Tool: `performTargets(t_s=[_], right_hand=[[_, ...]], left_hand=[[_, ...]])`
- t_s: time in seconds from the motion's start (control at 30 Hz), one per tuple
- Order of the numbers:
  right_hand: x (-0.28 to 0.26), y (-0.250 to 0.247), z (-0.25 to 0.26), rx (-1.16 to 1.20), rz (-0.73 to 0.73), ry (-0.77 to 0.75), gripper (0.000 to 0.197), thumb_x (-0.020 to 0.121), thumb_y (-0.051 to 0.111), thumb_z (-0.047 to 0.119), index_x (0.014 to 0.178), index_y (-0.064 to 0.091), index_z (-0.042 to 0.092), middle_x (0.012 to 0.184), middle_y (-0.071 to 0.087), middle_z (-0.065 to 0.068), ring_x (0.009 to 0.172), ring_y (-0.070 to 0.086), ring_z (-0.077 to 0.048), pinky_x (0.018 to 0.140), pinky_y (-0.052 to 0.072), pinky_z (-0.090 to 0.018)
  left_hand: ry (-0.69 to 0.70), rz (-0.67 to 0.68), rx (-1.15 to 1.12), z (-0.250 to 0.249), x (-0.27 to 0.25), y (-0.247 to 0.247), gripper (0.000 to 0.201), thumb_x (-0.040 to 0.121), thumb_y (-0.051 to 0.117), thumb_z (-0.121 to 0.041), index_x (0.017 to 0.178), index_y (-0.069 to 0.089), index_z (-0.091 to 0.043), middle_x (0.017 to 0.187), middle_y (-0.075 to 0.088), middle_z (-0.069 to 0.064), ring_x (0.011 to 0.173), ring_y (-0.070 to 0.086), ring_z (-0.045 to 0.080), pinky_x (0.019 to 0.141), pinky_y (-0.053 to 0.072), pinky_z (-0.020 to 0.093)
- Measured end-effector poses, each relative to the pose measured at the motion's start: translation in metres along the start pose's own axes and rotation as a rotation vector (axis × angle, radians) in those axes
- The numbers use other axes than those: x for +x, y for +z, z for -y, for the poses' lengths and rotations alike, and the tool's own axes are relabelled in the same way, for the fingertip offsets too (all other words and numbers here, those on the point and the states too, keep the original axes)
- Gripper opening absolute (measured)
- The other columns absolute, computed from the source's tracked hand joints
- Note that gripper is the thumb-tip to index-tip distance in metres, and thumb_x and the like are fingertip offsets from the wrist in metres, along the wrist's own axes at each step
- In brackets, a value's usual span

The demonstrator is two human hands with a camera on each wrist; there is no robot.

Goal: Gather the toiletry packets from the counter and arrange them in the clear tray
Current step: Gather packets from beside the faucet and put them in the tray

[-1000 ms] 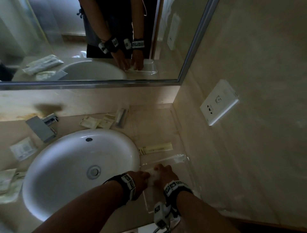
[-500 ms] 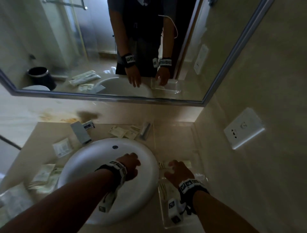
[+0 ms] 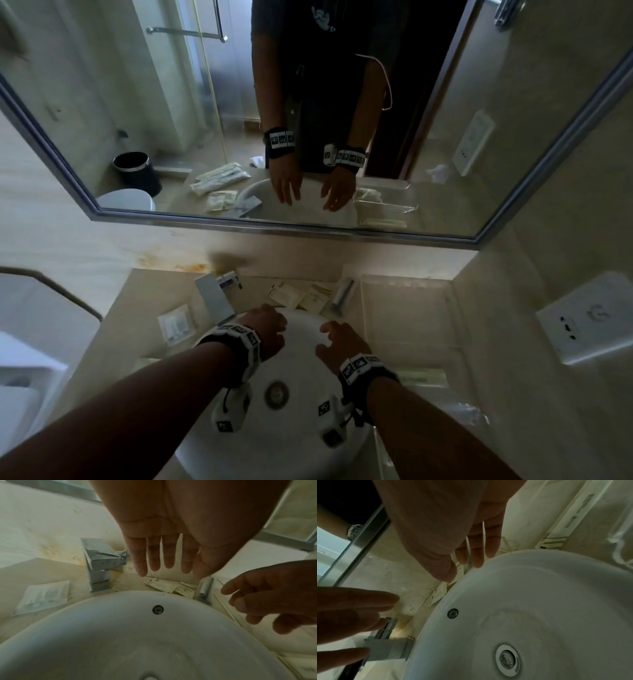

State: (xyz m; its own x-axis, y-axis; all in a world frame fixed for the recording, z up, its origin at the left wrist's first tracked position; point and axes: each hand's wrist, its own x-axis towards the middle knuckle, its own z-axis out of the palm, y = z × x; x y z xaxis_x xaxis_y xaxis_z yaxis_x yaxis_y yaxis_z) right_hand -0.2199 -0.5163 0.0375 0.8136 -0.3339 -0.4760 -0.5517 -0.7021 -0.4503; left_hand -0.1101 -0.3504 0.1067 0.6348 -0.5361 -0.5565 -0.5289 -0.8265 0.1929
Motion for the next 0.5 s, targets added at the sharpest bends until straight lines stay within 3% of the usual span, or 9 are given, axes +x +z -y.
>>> performTargets(t_s=[0.13, 0.3, 0.4, 0.5], right_hand=[[0.025, 0.004, 0.005, -0.001, 0.014, 0.033, 0.047, 0.089, 0.056, 0.047, 0.133, 0.046, 0.032, 0.138, 0.047, -0.003, 0.115, 0.058, -0.026, 0.094, 0.049, -0.036], [0.057, 0.009, 0.009, 0.003, 0.050, 0.055, 0.052, 0.091, 0.055, 0.045, 0.140, 0.045, 0.030, 0.145, 0.043, -0.003, 0.121, 0.055, -0.023, 0.095, 0.047, -0.032], [0.079, 0.010, 0.013, 0.012, 0.064, 0.045, 0.058, 0.093, 0.054, 0.043, 0.147, 0.039, 0.025, 0.151, 0.037, -0.007, 0.130, 0.050, -0.026, 0.102, 0.045, -0.033], [0.100, 0.015, 0.015, 0.027, 0.052, 0.017, 0.065, 0.095, 0.054, 0.041, 0.153, 0.032, 0.020, 0.159, 0.025, -0.008, 0.142, 0.035, -0.025, 0.113, 0.034, -0.033]], left_hand=[[-0.015, 0.015, -0.060, 0.002, 0.022, -0.004, 0.046, 0.090, 0.050, -0.037, 0.135, 0.050, -0.030, 0.142, 0.042, 0.001, 0.125, 0.051, 0.023, 0.099, 0.044, 0.031], [-0.024, 0.076, -0.093, 0.004, 0.056, -0.004, 0.049, 0.093, 0.047, -0.040, 0.141, 0.042, -0.030, 0.150, 0.034, 0.001, 0.134, 0.043, 0.023, 0.104, 0.040, 0.032], [-0.045, 0.098, -0.135, 0.006, 0.078, -0.002, 0.051, 0.092, 0.048, -0.043, 0.141, 0.042, -0.029, 0.149, 0.033, 0.003, 0.133, 0.042, 0.025, 0.104, 0.041, 0.034], [-0.078, 0.128, -0.164, 0.008, 0.096, 0.004, 0.052, 0.090, 0.053, -0.043, 0.139, 0.044, -0.028, 0.149, 0.031, 0.005, 0.131, 0.044, 0.028, 0.105, 0.043, 0.037]])
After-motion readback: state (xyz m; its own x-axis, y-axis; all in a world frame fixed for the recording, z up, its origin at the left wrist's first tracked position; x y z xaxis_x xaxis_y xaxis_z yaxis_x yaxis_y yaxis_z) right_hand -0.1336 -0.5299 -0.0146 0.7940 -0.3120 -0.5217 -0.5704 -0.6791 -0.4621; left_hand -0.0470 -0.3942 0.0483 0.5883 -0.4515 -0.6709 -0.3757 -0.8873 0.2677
